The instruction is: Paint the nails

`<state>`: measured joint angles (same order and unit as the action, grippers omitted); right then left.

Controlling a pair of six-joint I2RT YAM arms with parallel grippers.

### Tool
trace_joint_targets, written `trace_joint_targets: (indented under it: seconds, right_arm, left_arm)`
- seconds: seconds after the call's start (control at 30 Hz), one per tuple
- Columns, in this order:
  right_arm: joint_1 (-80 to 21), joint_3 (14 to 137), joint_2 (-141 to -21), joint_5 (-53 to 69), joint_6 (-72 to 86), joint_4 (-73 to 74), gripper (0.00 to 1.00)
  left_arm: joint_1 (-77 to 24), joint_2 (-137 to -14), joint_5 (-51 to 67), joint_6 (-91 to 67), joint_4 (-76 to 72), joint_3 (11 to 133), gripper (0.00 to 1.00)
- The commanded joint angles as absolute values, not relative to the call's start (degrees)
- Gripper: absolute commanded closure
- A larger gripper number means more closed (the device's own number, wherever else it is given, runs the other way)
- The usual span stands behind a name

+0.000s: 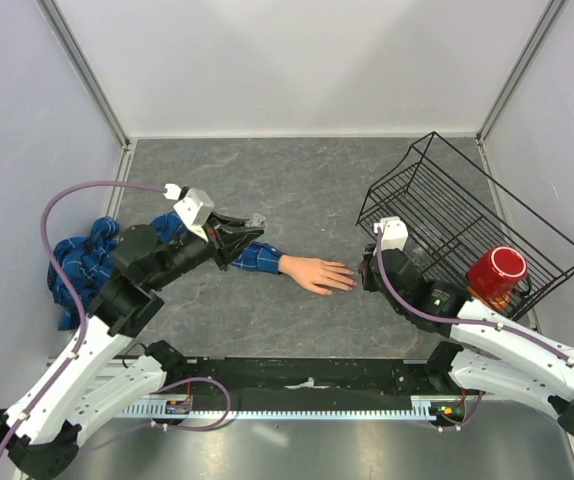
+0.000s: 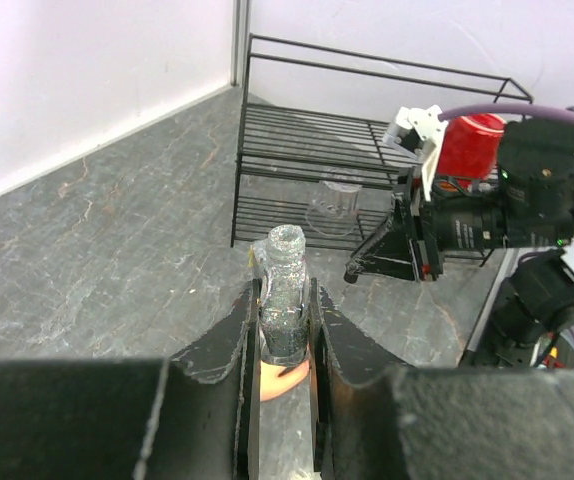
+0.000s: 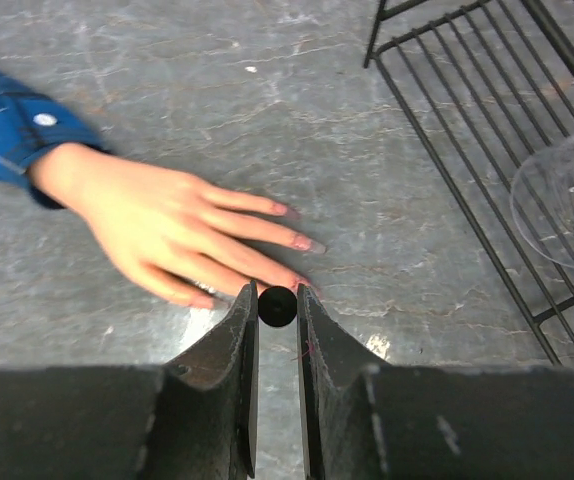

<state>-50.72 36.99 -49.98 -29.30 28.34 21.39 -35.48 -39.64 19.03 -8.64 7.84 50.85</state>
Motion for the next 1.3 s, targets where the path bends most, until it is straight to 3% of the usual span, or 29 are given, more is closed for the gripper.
trace_joint_targets:
  seconds: [0.0, 0.6, 1.27]
  right_arm:
    - [-49.66, 34.81, -50.27, -34.44, 28.3, 13.89, 1.0]
    - [-48.69, 26.64, -50.19, -30.59, 33.4, 10.64, 1.0]
    - [-48.6, 24.35, -55.55, -29.35, 30.68, 4.05, 1.0]
  left_arm:
    - [-35.6, -42.27, 17.93, -7.39, -2.63, 48.7, 0.98]
    - [-35.6, -59.14, 26.28, -2.73, -6.94, 53.52, 0.98]
    - [-30.59, -60.21, 32.52, -7.38, -12.04, 51.5, 0.98]
